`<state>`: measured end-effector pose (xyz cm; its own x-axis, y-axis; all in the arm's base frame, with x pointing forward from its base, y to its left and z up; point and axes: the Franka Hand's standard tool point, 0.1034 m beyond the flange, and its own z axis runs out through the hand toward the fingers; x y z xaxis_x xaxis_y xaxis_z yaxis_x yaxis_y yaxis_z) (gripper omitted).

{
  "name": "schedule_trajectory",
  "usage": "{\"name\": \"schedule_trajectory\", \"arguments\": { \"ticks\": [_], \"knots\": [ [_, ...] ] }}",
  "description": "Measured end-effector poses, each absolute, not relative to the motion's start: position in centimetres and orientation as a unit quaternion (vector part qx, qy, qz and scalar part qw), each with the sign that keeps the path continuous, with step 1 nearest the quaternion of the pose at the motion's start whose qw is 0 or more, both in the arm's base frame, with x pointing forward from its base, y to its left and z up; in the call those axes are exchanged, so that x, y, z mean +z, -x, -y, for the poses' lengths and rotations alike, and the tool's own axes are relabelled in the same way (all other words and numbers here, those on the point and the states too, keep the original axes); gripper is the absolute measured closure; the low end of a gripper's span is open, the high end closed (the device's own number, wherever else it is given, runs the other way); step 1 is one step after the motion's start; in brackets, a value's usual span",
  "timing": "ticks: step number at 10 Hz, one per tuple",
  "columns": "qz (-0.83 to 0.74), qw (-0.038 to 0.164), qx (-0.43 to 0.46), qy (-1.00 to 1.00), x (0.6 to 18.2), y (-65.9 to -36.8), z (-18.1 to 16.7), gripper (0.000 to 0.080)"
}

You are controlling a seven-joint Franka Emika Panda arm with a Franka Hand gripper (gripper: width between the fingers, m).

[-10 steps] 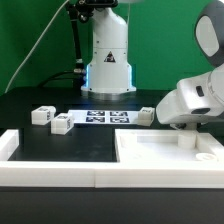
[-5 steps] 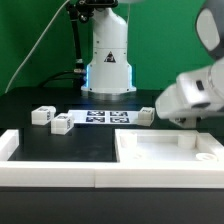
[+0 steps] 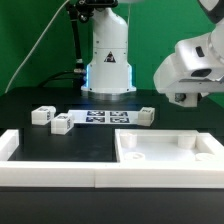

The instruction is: Assemble one leg

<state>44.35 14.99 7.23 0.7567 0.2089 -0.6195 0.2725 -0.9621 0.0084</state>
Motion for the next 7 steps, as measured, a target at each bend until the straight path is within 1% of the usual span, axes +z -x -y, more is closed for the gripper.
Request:
{"name": "schedule_trajectory", "arguments": {
  "ticks": [1,2,3,5,6,7],
  "knots": [
    [-0.130,0.046,-0.292,-0.946,7.6,-43.8,-14.8,0.0508],
    [-0.144,0.031,-0.242,-0.959,7.1,-44.7,-14.6,0.0508],
    [-0.143,0.024,-0.198,-0.969,7.4,-45.4,-14.3,0.0507],
    [-0.147,0.013,-0.120,-0.982,9.5,-46.7,-13.8,0.0507],
    [-0.147,0.012,-0.099,-0.984,10.7,-47.3,-13.4,0.0507],
    [-0.149,0.006,-0.058,-0.987,11.6,-48.3,-13.2,0.0507]
  ]
}}
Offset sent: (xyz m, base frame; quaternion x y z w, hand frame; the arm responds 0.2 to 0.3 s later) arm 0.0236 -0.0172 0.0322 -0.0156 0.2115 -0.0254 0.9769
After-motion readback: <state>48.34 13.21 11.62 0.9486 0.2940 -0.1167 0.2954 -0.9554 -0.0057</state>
